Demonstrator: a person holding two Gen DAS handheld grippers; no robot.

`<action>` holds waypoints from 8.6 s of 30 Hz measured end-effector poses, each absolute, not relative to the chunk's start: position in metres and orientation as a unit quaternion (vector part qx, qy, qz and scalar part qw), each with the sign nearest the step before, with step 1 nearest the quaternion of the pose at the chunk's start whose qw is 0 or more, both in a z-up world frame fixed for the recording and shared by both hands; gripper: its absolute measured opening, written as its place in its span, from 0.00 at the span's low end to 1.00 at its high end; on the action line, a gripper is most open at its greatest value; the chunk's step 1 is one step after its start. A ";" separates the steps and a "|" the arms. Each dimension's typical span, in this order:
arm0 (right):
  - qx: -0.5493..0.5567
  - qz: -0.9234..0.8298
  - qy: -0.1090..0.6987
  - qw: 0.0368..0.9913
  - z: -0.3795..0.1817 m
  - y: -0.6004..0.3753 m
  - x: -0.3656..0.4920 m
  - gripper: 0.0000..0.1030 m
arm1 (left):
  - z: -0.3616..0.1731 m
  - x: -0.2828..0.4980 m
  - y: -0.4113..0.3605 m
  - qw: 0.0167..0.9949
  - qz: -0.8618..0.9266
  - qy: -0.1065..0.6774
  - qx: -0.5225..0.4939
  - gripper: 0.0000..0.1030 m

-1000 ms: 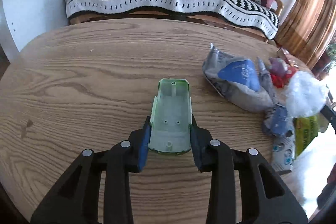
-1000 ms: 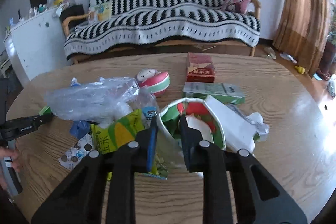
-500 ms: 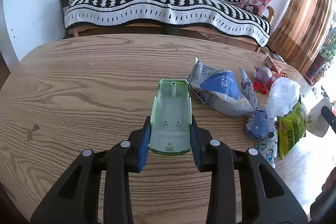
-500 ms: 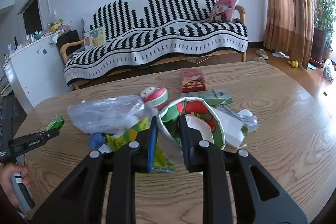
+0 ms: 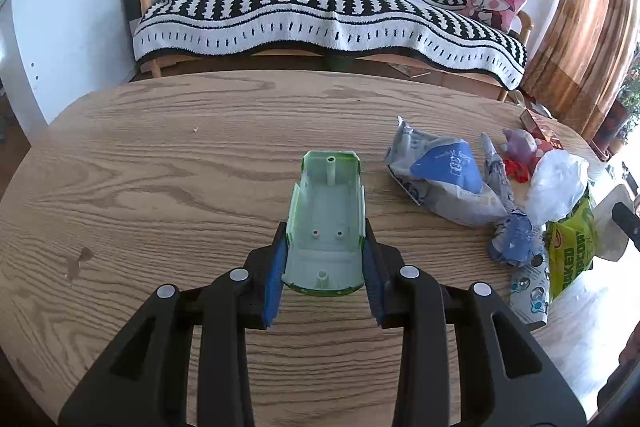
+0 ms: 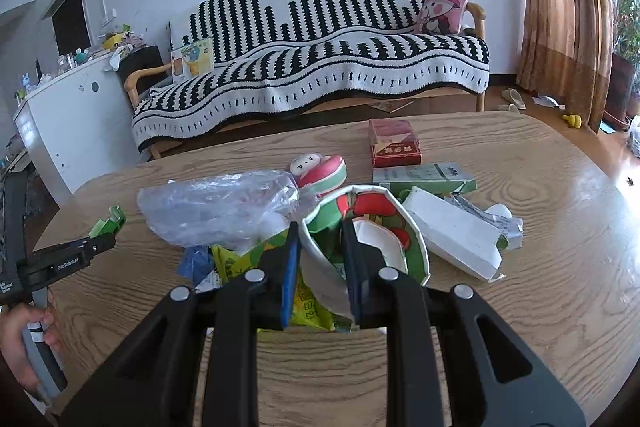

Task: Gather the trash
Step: 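Grasp the white-green paper cup with the right gripper, then carry tray and cup over the bin and open both grippers, then grasp silver foil strip with left gripper while right gripper grasps yellow corn snack bag, then carry foil strip and snack bag over the bin and release both, then grasp blue crumpled wrapper with left gripper while right gripper grasps snack stick wrapper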

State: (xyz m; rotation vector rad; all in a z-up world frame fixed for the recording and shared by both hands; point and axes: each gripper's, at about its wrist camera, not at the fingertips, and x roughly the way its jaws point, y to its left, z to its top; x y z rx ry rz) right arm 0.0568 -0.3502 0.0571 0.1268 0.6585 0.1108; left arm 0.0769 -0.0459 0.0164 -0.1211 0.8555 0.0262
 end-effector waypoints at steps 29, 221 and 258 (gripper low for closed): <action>0.069 0.018 0.265 0.962 0.105 -0.389 -0.012 0.20 | 0.077 0.021 -0.095 0.931 -0.034 0.358 -0.064 0.33; 0.262 -0.104 0.425 0.860 -0.027 -0.649 -0.330 0.47 | -0.011 -0.192 -0.477 0.726 -0.406 0.536 0.142 0.25; 0.130 -0.162 0.361 0.909 0.049 -0.576 -0.183 0.93 | 0.059 -0.023 -0.154 0.889 -0.069 0.448 -0.064 0.94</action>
